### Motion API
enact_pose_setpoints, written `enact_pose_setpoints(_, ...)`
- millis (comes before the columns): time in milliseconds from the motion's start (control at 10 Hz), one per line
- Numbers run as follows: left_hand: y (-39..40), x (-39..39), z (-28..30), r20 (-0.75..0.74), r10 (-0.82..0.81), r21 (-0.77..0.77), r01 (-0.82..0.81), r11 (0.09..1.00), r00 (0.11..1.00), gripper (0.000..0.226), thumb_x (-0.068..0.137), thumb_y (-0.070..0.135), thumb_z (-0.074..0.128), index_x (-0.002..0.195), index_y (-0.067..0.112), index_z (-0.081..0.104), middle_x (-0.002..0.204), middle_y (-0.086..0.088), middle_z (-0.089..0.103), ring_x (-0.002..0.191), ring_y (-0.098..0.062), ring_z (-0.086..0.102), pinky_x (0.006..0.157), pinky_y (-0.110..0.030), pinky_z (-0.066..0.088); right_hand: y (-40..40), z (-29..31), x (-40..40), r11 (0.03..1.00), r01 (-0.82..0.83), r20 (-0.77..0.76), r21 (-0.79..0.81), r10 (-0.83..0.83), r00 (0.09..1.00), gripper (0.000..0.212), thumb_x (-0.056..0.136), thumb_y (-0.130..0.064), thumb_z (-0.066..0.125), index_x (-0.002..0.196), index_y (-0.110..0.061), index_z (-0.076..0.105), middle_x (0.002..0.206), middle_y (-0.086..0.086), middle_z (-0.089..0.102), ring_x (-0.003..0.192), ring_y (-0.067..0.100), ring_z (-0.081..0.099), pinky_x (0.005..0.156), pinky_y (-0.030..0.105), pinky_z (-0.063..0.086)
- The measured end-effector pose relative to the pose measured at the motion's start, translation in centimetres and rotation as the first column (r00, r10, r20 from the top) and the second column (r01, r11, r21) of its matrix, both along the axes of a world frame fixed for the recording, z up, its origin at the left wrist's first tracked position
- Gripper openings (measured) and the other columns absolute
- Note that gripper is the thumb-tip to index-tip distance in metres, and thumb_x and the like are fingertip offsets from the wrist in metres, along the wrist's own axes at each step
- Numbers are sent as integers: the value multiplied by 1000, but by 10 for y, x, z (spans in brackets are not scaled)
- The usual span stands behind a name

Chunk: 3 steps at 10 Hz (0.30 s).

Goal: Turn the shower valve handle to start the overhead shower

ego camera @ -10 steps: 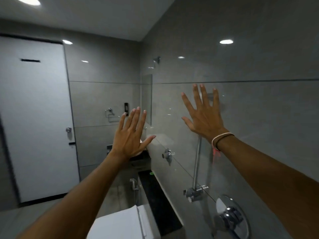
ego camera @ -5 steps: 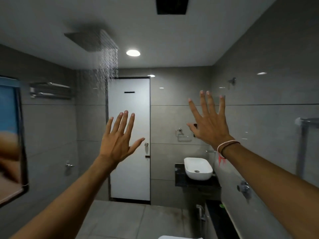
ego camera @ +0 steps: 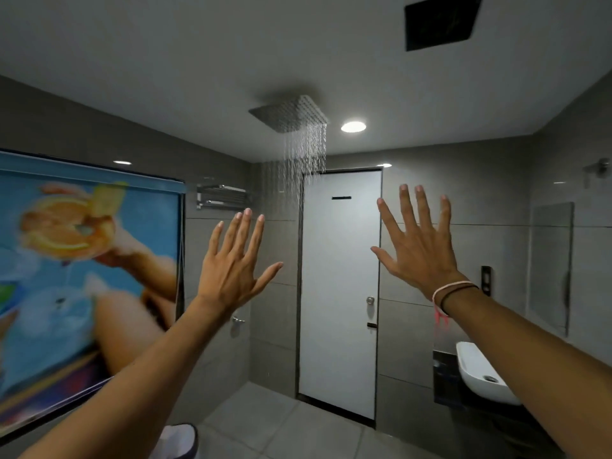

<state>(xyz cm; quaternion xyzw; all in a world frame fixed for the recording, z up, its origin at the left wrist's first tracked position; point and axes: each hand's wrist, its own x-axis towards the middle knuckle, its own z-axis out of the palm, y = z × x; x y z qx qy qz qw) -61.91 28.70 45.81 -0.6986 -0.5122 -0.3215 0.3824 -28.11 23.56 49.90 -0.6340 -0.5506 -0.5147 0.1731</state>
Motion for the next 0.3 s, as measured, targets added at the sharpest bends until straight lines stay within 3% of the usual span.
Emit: enact_pose_setpoints(300, -4, -43, 13, 38, 127, 58, -129, 990, 991, 95, 89, 79, 13, 159, 16, -2, 168, -18, 2, 155, -32, 4, 125, -57, 6, 30, 3, -41, 995, -87, 5, 40, 87, 996, 99, 95, -78, 42, 173, -24, 13, 177, 24, 4, 162, 49, 6, 125, 74, 7)
